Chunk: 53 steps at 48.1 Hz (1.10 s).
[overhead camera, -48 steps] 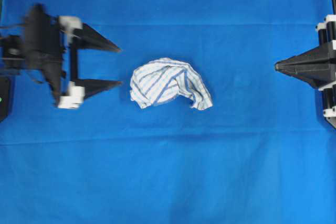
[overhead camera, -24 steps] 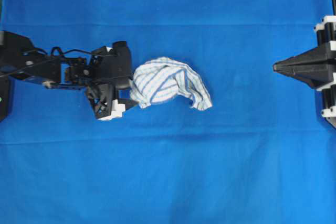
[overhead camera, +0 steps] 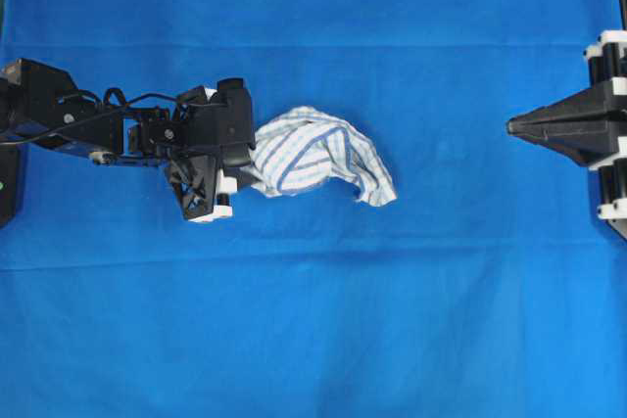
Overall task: Hand over the towel.
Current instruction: 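Close the left gripper on the towel's left edge, then lift the towel with the left gripper and hold it mid-table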
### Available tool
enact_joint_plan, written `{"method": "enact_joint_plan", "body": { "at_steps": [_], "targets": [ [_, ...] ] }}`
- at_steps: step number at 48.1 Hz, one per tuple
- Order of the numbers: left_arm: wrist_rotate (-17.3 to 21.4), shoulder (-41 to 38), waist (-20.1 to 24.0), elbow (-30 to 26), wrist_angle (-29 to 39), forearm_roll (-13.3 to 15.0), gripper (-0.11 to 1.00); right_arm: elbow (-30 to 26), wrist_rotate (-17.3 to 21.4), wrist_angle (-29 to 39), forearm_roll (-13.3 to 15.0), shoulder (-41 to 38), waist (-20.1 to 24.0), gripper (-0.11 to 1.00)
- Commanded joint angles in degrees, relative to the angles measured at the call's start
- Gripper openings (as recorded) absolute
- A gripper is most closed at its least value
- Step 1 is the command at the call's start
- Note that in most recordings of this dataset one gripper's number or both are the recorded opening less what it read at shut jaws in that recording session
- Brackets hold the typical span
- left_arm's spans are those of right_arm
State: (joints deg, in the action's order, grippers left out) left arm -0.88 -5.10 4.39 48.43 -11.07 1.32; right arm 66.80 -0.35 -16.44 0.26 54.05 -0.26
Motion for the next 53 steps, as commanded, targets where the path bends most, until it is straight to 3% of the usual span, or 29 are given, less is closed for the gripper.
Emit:
{"method": "enact_joint_plan", "body": {
  "at_steps": [1, 6, 31, 43, 53],
  "targets": [
    [-0.1, 2.0, 0.5, -0.2, -0.5, 0.0, 0.22, -1.3, -0.1, -0.3, 0.1, -0.3, -0.4, 0.0],
    [0.0, 4.8, 1.0, 0.2, -0.2, 0.0, 0.04, -1.2, -0.1, -0.3, 0.1, -0.4, -0.4, 0.0],
    [0.0, 33.0, 0.5, 0.5, -0.6, 0.0, 0.04, -1.2, -0.2, 0.7, 0.0, -0.4, -2.1, 0.0],
    [0.2, 37.8, -0.6, 1.9, -6.7, 0.0, 0.04, -1.1, -0.2, 0.4, 0.1, -1.1, -2.2, 0.0],
    [0.4, 38.0, -0.9, 2.0, -7.6, 0.0, 0.04, -1.1, -0.2, 0.3, 0.1, -1.3, -2.5, 0.0]
  ]
}}
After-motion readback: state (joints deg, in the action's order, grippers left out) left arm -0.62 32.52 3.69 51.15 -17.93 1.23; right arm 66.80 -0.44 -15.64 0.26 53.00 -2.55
